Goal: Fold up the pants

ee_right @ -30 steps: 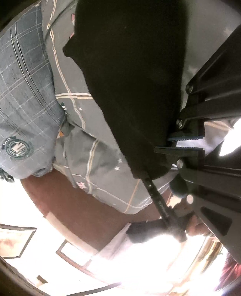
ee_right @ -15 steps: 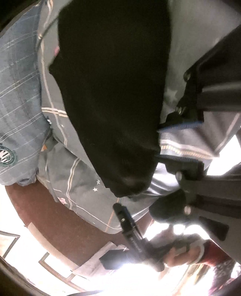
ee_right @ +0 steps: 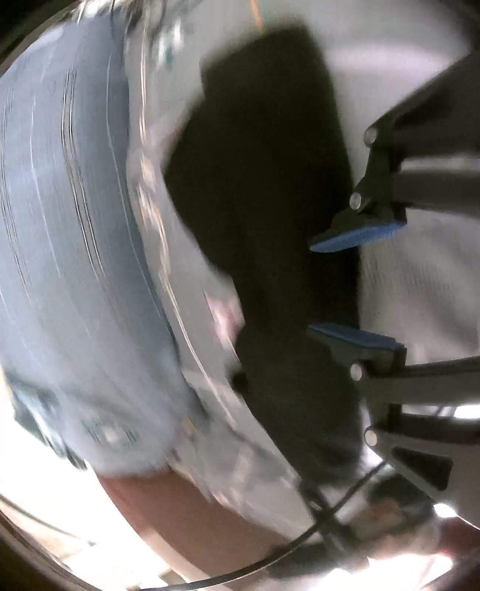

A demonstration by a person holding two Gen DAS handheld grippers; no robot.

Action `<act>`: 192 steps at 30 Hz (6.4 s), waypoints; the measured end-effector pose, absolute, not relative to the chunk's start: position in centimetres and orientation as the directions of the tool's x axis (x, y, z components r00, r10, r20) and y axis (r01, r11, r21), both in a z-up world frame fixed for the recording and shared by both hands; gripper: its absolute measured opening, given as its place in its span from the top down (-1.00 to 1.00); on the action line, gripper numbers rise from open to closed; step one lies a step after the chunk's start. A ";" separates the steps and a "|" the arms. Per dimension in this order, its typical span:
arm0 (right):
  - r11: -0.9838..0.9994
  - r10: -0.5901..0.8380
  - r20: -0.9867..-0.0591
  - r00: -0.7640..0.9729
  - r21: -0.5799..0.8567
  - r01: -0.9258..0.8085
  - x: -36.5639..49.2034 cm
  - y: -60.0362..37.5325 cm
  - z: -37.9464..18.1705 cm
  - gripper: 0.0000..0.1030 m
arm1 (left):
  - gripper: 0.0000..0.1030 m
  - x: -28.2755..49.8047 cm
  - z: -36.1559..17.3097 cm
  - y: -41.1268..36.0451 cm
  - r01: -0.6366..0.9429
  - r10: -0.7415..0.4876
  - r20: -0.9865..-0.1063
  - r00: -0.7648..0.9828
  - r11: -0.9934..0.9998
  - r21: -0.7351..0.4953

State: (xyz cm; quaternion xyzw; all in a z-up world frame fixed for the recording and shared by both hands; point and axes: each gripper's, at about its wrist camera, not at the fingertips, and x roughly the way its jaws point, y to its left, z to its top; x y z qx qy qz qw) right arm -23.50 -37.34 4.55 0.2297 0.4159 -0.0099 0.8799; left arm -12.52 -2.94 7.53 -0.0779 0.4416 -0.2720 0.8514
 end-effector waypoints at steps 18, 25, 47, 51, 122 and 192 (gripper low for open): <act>0.802 -0.009 -0.780 0.625 0.368 0.470 -17.5 -49.1 1.5 0.93 | -0.60 -6.7 3.8 -13.4 0.501 -0.543 -0.764 0.348 0.797 -0.338; 0.794 -0.093 -0.688 0.719 0.384 0.470 -23.3 -49.5 5.7 0.93 | -0.61 -7.3 3.8 -15.2 0.499 -0.538 -0.758 0.370 0.803 -0.327; 0.874 -0.065 -0.745 0.663 0.279 0.398 -26.1 -45.4 7.1 0.32 | -0.62 -8.4 5.4 -10.7 0.472 -0.505 -0.728 0.464 0.836 -0.279; 0.890 0.128 -0.697 0.706 0.395 0.227 -22.6 -41.5 7.1 0.32 | -0.62 -9.2 5.6 -8.1 0.426 -0.466 -0.731 0.498 0.866 -0.262; 0.972 0.180 -0.755 0.631 0.233 0.002 -16.2 -27.1 4.8 0.50 | -0.64 -11.4 4.9 -4.4 0.293 -0.339 -0.732 0.591 0.936 -0.197; 0.751 0.003 -0.684 0.729 0.483 0.450 -27.7 -48.3 1.4 0.26 | -0.78 -0.7 0.4 -49.3 0.915 -0.612 -0.785 -0.095 0.258 -0.311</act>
